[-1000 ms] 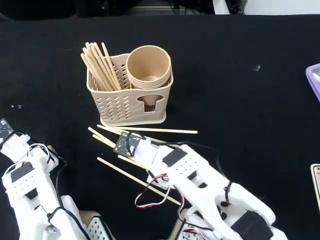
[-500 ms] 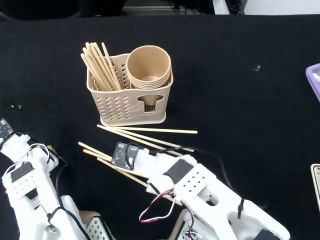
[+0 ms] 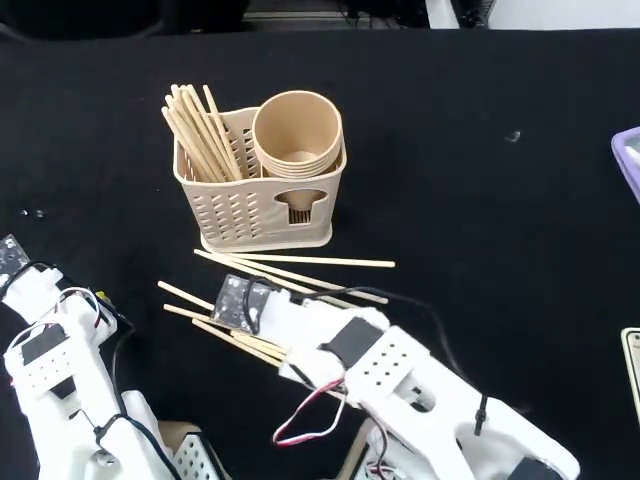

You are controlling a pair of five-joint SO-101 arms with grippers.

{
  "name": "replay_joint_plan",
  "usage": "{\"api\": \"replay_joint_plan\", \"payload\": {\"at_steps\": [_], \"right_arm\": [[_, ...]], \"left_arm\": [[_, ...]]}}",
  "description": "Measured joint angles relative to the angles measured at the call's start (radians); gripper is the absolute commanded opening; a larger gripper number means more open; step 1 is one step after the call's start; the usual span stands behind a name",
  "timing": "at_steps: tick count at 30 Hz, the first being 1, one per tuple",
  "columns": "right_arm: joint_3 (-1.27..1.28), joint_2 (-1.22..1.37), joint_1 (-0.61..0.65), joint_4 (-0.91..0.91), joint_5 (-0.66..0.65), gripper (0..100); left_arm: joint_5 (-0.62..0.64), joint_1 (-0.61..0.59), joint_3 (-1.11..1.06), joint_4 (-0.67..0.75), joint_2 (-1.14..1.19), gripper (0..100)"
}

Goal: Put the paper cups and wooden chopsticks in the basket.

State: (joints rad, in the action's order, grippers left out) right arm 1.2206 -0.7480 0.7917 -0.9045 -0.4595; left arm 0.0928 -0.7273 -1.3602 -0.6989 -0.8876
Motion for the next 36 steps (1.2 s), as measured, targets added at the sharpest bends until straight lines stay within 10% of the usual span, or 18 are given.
{"api": "replay_joint_plan", "payload": {"at_steps": [14,21,36], "right_arm": [[-0.098,0.313,0.091,0.192,0.089,19.4],[-0.161,0.407,0.017,0.201,0.091,0.8],[-0.163,0.405,-0.054,0.207,0.097,11.2]], "left_arm": [[0.000,0.000,0.000,0.000,0.000,21],[0.000,0.000,0.000,0.000,0.000,21],[-0.005,0.023,0.000,0.000,0.000,21]]}}
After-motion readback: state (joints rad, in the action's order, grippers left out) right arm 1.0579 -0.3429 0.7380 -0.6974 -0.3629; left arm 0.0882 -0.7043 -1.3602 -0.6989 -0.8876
